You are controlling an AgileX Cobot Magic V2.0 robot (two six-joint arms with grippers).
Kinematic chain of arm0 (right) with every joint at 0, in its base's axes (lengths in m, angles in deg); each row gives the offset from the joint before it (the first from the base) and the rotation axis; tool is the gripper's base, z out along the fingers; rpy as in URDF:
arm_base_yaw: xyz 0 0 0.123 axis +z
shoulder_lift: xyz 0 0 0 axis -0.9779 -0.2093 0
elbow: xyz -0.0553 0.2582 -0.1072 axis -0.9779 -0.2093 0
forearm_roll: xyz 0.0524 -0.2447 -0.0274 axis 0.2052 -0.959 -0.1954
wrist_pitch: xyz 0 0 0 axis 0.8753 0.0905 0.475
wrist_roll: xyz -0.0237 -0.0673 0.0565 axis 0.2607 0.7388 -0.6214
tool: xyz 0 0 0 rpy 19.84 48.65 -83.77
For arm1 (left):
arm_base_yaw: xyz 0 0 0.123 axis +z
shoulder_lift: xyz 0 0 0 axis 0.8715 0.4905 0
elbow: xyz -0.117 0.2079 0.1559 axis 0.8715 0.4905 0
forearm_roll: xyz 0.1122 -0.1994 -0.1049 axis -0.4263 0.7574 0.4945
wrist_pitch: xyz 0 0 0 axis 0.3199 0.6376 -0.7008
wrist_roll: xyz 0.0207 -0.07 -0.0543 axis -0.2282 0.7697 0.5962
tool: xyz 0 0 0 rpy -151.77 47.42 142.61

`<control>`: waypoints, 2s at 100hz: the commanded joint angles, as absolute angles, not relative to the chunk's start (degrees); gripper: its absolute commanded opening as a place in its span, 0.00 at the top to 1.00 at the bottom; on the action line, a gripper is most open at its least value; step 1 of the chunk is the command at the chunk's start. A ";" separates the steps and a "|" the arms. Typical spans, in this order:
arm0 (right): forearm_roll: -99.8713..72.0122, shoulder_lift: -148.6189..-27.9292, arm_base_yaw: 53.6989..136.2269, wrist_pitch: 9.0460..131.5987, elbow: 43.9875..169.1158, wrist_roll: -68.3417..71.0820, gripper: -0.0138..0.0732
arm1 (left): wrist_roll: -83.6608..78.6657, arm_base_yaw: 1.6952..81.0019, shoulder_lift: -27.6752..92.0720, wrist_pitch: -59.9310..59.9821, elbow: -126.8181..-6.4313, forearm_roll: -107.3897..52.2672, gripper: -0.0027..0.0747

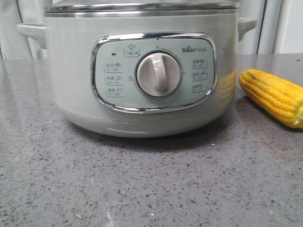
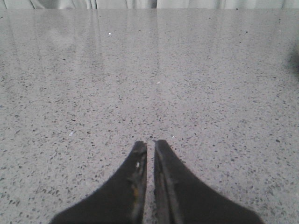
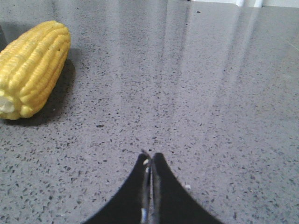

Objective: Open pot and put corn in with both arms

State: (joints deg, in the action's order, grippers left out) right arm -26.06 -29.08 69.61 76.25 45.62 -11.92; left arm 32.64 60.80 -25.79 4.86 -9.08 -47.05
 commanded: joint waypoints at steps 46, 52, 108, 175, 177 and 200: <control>-27.02 -28.02 69.55 63.64 44.46 -11.62 0.91 | 32.58 60.80 -27.34 -6.56 -7.90 -47.38 0.99; -27.02 -28.02 69.55 63.71 44.46 -11.62 0.91 | 32.58 60.80 -27.34 -6.81 -7.90 -47.38 0.99; -25.45 -29.65 69.55 65.96 44.46 -11.62 0.91 | 32.58 60.80 -27.34 -6.94 -7.90 -49.07 0.99; -26.44 -35.14 69.55 60.92 44.57 -11.62 0.91 | 32.58 60.80 -26.33 -8.97 -7.90 -50.44 0.99; -26.44 -35.41 69.55 59.40 44.57 -11.62 0.91 | 32.58 60.80 -26.01 -8.98 -7.90 -50.33 0.99; -26.44 -36.61 69.55 50.14 46.79 -11.62 0.91 | 32.94 60.63 -22.88 -13.26 -9.12 -42.30 0.99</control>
State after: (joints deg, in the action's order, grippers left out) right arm -25.86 -35.40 69.61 54.43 45.54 -11.92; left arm 32.54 60.80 -25.11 -7.89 -9.08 -44.23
